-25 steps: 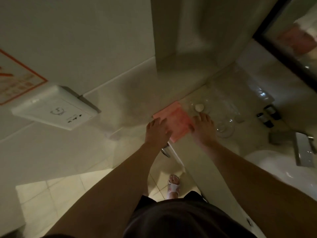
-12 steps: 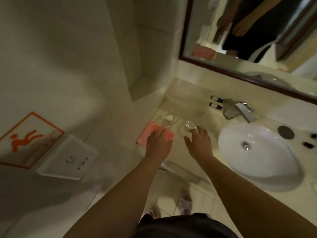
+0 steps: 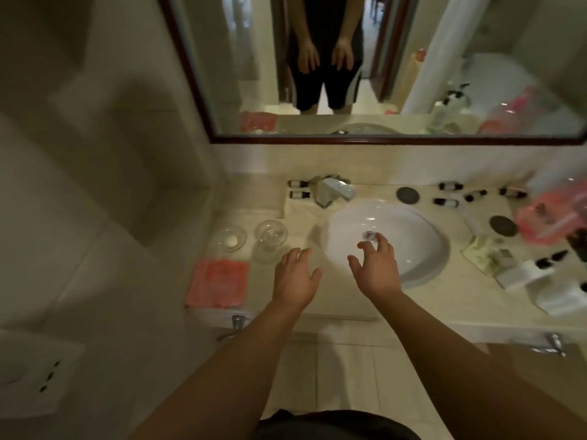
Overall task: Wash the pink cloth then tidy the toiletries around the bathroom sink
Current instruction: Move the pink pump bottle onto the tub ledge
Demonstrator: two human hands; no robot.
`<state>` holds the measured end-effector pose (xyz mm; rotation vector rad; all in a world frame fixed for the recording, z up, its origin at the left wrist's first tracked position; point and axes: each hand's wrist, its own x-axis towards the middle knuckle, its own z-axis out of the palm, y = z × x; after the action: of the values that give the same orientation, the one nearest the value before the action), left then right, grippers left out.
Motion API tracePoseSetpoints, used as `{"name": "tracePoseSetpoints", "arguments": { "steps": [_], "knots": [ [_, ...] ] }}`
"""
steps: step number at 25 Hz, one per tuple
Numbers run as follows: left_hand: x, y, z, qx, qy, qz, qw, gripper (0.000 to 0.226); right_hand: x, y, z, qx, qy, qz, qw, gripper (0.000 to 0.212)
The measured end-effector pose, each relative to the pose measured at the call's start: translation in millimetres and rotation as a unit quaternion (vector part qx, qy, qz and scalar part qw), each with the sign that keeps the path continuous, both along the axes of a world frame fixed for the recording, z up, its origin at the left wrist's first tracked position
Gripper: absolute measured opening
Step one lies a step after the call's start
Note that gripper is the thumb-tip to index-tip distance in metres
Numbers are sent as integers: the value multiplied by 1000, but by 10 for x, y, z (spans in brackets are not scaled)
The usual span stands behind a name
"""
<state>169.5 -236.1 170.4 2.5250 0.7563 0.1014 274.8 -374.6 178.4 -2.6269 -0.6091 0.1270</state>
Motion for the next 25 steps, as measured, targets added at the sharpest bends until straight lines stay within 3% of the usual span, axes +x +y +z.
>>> {"name": "tracePoseSetpoints", "arguments": {
  "steps": [13,18,25],
  "knots": [
    [1379,-2466,45,-30,-20,-124,992,51,889,-2856,-20,1,8,-154,988,43],
    [1812,-3000,27,-40,-18,-176,983,49,1096,-3331,-141,27,21,-200,979,42],
    [2624,-3000,-99,-78,-23,-198,977,50,1827,-3329,-178,62,-17,-246,967,35]
  ]
}}
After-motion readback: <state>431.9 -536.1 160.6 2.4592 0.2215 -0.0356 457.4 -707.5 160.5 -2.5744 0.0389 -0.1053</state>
